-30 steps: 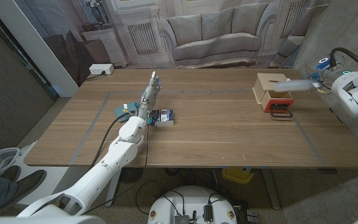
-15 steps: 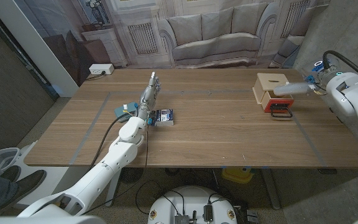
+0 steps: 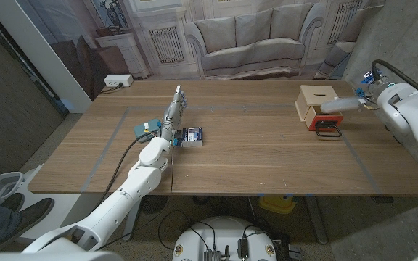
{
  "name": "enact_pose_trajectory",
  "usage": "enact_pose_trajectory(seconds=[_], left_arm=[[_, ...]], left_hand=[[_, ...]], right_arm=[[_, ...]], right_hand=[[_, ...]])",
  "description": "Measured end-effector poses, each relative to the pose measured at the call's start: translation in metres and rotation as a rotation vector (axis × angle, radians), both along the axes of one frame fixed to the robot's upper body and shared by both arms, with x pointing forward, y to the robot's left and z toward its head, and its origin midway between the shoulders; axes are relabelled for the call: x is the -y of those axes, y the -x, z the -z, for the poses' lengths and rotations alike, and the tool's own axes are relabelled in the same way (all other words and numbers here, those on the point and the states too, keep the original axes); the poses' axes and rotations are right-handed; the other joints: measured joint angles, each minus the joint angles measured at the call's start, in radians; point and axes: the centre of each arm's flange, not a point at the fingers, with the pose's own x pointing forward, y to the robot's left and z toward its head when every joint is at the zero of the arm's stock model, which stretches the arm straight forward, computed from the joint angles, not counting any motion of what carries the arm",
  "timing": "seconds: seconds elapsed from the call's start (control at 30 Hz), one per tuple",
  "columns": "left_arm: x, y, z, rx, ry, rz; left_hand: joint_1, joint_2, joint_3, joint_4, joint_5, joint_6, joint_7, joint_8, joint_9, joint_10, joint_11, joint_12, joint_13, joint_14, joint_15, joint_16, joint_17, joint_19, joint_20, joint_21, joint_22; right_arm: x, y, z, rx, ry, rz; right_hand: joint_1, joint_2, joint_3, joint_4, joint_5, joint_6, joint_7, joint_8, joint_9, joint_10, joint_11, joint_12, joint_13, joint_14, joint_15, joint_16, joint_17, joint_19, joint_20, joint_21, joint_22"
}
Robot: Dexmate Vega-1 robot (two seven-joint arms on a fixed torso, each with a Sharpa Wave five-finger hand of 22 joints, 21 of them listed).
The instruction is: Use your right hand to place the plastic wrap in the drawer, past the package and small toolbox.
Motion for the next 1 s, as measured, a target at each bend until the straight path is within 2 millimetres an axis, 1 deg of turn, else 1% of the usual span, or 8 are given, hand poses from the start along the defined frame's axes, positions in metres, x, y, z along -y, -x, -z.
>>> enact_pose_trajectory(seconds=[0.3, 0.4, 0.5, 0.57, 0.63, 0.7, 0.77, 1.0], left_arm=[[0.0, -0.004, 0.002, -0.005, 0.005, 0.007], [0.001, -0.005, 0.002, -0.005, 0.005, 0.009], [0.0, -0.006, 0.002, -0.006, 0.006, 0.009], [0.0, -0.007, 0.003, -0.007, 0.006, 0.011], [0.0, -0.008, 0.004, -0.009, 0.007, 0.009], [0.0, -0.008, 0.004, -0.011, 0.007, 0.009], [0.0, -0.008, 0.004, -0.006, 0.009, 0.016], [-0.001, -0.008, 0.007, -0.011, 0.013, 0.015]], left_hand=[[0.0, 0.0, -0.001, -0.002, 0.0, 0.0, 0.0, 0.0, 0.0, 0.0, 0.0, 0.0, 0.0, 0.0, 0.0, 0.0, 0.0, 0.0, 0.0, 0.0, 0.0], [0.0, 0.0, -0.003, -0.003, 0.0, 0.0, 0.0, 0.0, 0.0, 0.0, 0.0, 0.0, 0.0, -0.004, 0.004, 0.0, 0.0, 0.0, 0.0, 0.0, 0.0], [0.0, 0.0, -0.003, -0.003, 0.0, 0.0, 0.0, 0.0, 0.0, 0.0, 0.0, 0.0, 0.0, -0.004, 0.003, 0.0, 0.0, 0.0, 0.0, 0.0, 0.0], [0.0, 0.0, -0.003, -0.003, 0.0, 0.0, 0.0, 0.0, 0.0, 0.0, 0.0, 0.0, 0.0, -0.007, 0.0, 0.0, 0.0, 0.0, 0.0, 0.0, 0.0], [0.0, 0.0, -0.003, -0.003, 0.0, 0.0, 0.0, 0.0, 0.0, 0.0, 0.0, 0.0, 0.0, -0.007, 0.0, 0.0, 0.0, 0.0, 0.0, 0.0, 0.0], [0.0, 0.0, -0.003, -0.003, 0.0, 0.0, 0.0, 0.0, 0.0, 0.0, 0.0, 0.0, 0.0, -0.007, 0.0, 0.0, 0.0, 0.0, 0.0, 0.0, 0.0], [0.0, 0.0, -0.003, -0.003, 0.0, 0.0, 0.0, 0.0, 0.0, 0.0, 0.0, 0.0, 0.0, -0.007, 0.0, 0.0, 0.0, 0.0, 0.0, 0.0, 0.0], [0.0, 0.0, -0.007, 0.002, 0.0, 0.0, 0.0, 0.0, 0.0, 0.0, 0.0, 0.0, 0.0, -0.007, 0.0, 0.0, 0.0, 0.0, 0.0, 0.0, 0.0]], right_arm=[[0.0, -0.002, -0.002, -0.032, 0.035, 0.022], [-0.001, -0.002, -0.002, -0.041, 0.045, 0.026], [-0.002, -0.003, -0.002, -0.048, 0.049, 0.028], [-0.003, -0.003, -0.003, -0.052, 0.056, 0.028], [-0.004, -0.004, -0.002, -0.058, 0.055, 0.027], [-0.004, -0.004, -0.001, -0.063, 0.057, 0.026], [-0.013, -0.009, -0.006, -0.073, 0.092, 0.016], [-0.019, -0.015, -0.004, -0.109, 0.126, 0.006]], right_hand=[[0.0, 0.0, 0.001, 0.001, 0.0, 0.0, 0.0, 0.0, 0.0, 0.0, 0.0, 0.004, 0.003, -0.023, 0.013, -0.004, 0.0, -0.024, 0.001, 0.0, 0.0], [0.0, 0.0, 0.001, 0.002, 0.0, 0.0, 0.0, 0.0, 0.0, 0.0, 0.0, 0.004, 0.006, -0.03, 0.016, -0.004, 0.0, -0.032, 0.007, 0.006, 0.0], [0.0, 0.0, 0.001, 0.002, 0.0, 0.0, 0.0, 0.0, 0.0, 0.0, 0.0, 0.004, 0.009, -0.034, 0.02, -0.004, 0.0, -0.038, 0.002, 0.007, 0.0], [0.0, 0.0, 0.001, 0.002, 0.0, 0.0, 0.0, 0.0, 0.0, 0.0, 0.0, 0.004, 0.009, -0.035, 0.022, -0.004, 0.0, -0.043, 0.007, 0.011, 0.0], [0.0, 0.0, 0.001, 0.002, -0.001, 0.0, 0.0, -0.001, 0.0, 0.0, 0.0, 0.004, 0.009, -0.045, 0.02, -0.004, 0.0, -0.048, 0.002, 0.012, 0.0], [0.0, 0.0, 0.001, 0.002, -0.001, 0.0, 0.0, -0.001, 0.0, 0.0, 0.0, 0.004, 0.009, -0.048, 0.023, -0.004, 0.0, -0.054, 0.007, 0.012, 0.0], [0.0, 0.0, 0.001, 0.002, -0.001, 0.0, 0.0, -0.001, 0.0, 0.0, 0.0, 0.004, 0.009, -0.048, 0.023, -0.004, 0.0, -0.054, 0.007, 0.012, 0.0], [0.004, -0.004, 0.001, 0.002, -0.001, 0.0, 0.0, -0.002, 0.001, -0.007, 0.0, 0.004, 0.009, -0.059, 0.024, -0.003, 0.0, -0.067, 0.006, 0.017, -0.005]])
